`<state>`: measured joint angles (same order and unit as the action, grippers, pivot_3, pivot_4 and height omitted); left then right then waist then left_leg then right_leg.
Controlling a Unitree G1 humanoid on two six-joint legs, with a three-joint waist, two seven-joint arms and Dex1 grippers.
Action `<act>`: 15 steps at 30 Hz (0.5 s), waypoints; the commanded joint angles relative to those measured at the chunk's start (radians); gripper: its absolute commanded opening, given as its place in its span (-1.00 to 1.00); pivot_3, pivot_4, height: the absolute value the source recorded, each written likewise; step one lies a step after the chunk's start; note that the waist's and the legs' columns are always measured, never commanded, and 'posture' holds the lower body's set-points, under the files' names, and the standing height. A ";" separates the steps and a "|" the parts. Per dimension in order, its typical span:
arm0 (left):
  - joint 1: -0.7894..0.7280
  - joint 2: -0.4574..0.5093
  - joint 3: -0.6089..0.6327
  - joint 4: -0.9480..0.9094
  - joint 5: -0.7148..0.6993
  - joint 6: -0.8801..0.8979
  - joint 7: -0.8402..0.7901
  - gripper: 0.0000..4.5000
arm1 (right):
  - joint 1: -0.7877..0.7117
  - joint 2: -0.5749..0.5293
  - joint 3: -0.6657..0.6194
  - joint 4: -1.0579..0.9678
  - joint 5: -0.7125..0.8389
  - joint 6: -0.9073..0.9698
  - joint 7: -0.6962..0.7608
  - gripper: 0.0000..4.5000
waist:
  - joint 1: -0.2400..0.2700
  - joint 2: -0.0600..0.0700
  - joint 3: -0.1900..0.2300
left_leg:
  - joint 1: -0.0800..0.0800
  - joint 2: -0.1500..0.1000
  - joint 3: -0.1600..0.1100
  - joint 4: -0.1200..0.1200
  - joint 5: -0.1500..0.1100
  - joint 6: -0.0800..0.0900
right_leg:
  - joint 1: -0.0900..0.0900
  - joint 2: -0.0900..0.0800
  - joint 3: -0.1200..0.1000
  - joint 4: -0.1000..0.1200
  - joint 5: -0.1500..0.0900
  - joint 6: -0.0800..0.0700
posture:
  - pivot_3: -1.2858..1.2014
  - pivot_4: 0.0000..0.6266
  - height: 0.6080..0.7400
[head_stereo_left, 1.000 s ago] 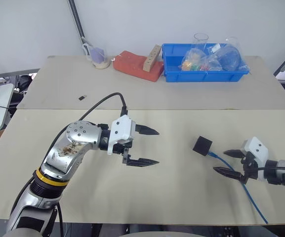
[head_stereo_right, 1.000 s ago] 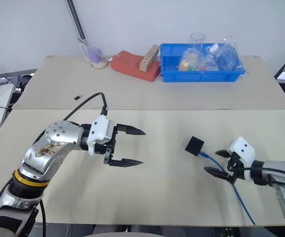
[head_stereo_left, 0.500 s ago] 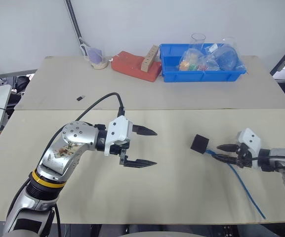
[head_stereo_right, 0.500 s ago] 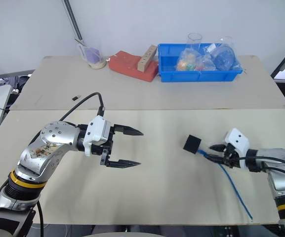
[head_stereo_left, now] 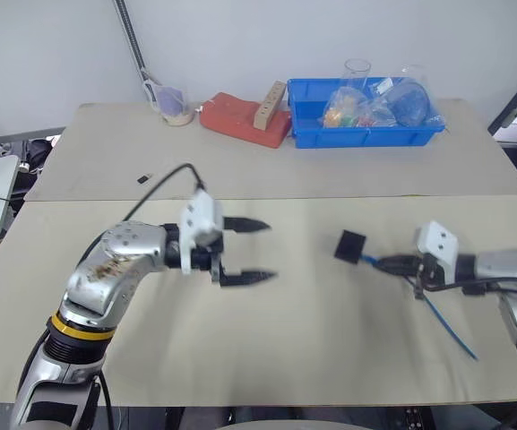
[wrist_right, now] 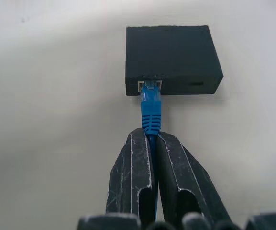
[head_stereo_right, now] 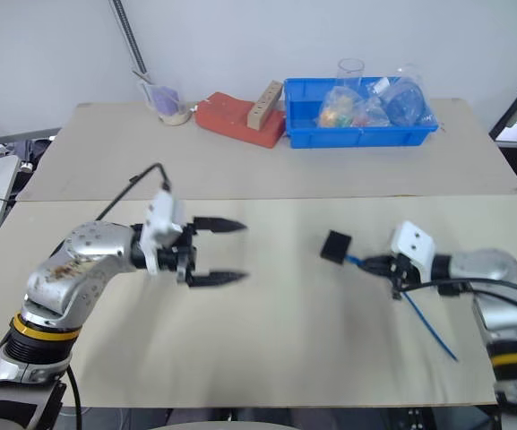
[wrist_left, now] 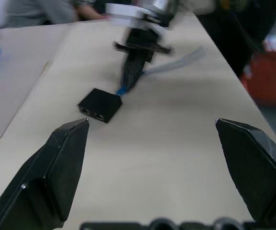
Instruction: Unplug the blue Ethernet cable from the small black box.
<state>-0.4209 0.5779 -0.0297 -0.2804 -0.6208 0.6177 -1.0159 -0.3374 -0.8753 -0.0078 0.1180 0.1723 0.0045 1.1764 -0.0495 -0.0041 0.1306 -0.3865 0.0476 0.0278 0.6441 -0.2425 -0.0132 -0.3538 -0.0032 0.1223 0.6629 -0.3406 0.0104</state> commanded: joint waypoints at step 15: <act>-0.093 -0.062 0.211 0.070 -0.304 0.356 0.287 1.00 | -0.478 0.193 0.263 0.244 -0.431 -0.928 -0.368 -0.99 | 0.033 -0.001 0.000 | 0.000 0.000 -0.003 0.001 0.002 -0.004 | 0.000 -0.004 -0.005 0.002 0.000 0.000 | 0.03 -0.52 1.00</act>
<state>-0.5061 0.5040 0.1781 -0.1971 -0.9290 1.0014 -0.7186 -0.7975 -0.6874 0.2611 0.3664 -0.2766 -0.8765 0.8315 -0.0161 -0.0050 0.1311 -0.3870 0.0481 0.0248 0.6453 -0.2399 -0.0176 -0.3540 -0.0073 0.1173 0.6648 -0.3404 0.0102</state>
